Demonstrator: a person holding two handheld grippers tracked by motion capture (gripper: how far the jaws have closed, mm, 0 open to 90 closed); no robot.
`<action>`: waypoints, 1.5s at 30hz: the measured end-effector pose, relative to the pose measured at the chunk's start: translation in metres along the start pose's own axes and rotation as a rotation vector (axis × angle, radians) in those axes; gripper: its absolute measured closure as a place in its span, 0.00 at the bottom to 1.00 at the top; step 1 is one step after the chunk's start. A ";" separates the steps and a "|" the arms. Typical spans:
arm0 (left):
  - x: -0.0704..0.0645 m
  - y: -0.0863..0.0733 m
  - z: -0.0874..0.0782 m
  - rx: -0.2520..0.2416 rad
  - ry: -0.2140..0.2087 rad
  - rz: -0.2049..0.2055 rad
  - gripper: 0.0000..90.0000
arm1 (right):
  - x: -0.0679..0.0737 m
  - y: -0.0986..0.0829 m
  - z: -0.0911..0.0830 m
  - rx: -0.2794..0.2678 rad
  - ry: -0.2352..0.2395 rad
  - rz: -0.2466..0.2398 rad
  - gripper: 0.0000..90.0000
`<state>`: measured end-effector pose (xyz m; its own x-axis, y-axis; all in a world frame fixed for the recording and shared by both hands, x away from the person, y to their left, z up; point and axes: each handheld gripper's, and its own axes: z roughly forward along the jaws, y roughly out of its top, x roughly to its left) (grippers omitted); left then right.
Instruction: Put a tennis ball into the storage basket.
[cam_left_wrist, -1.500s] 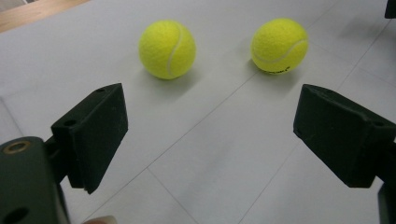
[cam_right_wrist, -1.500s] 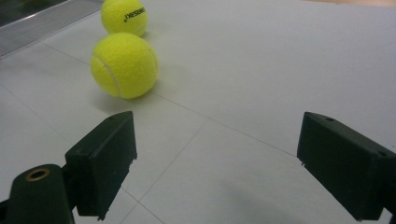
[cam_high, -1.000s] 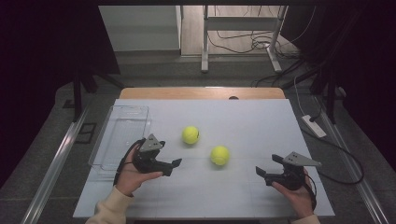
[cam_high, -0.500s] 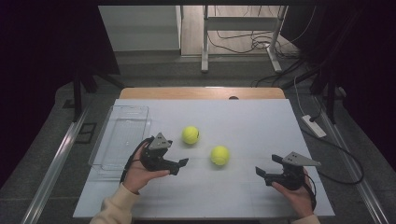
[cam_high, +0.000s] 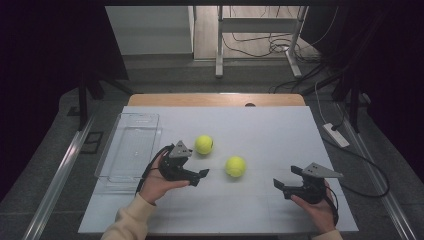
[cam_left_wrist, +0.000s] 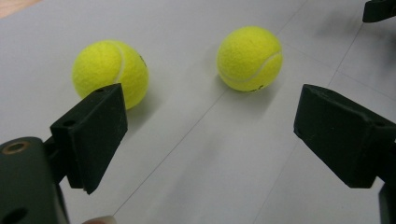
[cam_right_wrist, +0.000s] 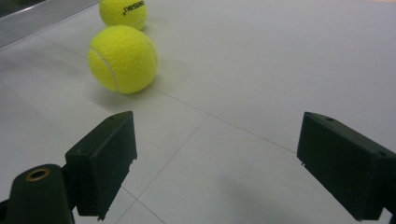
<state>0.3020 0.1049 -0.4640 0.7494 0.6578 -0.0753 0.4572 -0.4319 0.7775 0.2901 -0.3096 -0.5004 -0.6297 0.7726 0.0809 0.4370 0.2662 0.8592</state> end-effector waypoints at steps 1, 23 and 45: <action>0.000 0.001 0.001 0.000 -0.003 0.001 0.12 | 0.000 0.000 0.000 0.000 0.000 0.000 0.13; -0.009 0.013 0.018 0.012 -0.031 0.037 0.12 | 0.001 -0.001 0.002 0.007 -0.002 -0.002 0.13; -0.013 0.025 0.032 0.015 -0.065 0.065 0.12 | 0.001 -0.001 0.002 0.005 -0.008 -0.001 0.13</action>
<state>0.3191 0.0654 -0.4634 0.8071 0.5867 -0.0661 0.4136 -0.4818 0.7725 0.2898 -0.3080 -0.5019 -0.6254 0.7766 0.0759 0.4392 0.2701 0.8568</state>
